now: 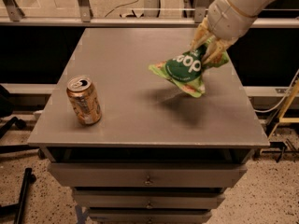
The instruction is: Move green rice chip bag near orange can
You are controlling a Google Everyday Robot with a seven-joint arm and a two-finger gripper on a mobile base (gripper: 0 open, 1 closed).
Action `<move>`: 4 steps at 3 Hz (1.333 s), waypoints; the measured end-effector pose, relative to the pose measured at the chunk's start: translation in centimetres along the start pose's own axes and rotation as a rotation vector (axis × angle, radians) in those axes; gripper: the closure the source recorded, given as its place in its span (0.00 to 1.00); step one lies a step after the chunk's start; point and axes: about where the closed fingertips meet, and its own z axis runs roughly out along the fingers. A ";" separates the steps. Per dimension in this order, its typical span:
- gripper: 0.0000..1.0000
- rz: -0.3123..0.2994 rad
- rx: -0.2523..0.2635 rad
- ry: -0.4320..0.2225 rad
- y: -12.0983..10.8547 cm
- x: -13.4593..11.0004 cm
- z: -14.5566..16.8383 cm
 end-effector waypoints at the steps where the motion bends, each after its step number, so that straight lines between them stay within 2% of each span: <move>1: 1.00 -0.173 0.010 -0.066 -3.1 -2.7 0.6; 2: 1.00 -0.333 0.000 -0.161 -4.6 -6.3 1.6; 3: 1.00 -0.490 -0.015 -0.281 -5.1 -10.4 2.6; 4: 1.00 -0.573 -0.027 -0.351 -5.0 -12.8 3.3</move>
Offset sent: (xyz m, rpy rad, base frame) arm -0.0257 0.1220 0.0144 0.0440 0.0076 0.6372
